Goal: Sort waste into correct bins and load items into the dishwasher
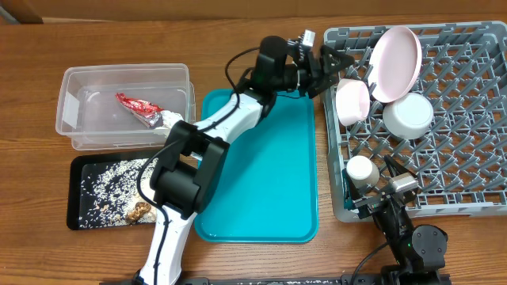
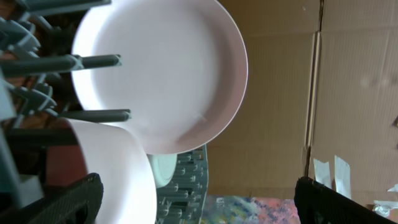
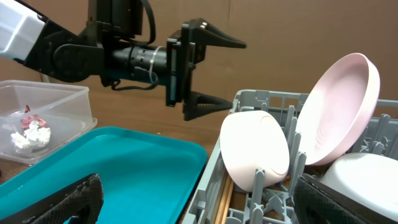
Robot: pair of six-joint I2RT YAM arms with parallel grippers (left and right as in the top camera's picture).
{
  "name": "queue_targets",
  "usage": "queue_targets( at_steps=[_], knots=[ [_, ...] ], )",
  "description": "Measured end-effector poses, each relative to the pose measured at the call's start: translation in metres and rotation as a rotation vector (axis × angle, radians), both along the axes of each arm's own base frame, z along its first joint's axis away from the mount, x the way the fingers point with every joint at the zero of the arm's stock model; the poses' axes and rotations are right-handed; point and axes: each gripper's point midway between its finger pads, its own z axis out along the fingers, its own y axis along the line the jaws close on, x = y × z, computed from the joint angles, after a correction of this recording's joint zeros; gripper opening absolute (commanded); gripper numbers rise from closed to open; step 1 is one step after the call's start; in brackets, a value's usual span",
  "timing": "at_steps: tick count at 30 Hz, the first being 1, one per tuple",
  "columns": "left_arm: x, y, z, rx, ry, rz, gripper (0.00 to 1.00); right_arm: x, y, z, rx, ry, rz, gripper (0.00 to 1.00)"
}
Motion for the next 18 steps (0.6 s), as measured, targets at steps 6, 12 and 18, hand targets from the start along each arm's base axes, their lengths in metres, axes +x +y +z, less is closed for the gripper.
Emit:
queue_targets(
  at_steps=[6,12,18],
  knots=[
    [0.007,0.043,-0.001,0.124,0.070,0.056,1.00,0.000,0.000,0.000,0.000,-0.001,0.000,1.00],
    [-0.027,0.119,0.021,0.457,0.102,0.169,1.00,0.000,0.000,0.000,0.000,0.000,0.000,1.00],
    [-0.089,0.192,0.071,0.782,-0.014,0.256,1.00,0.000,0.000,0.000,0.000,0.000,0.000,1.00]
  ],
)
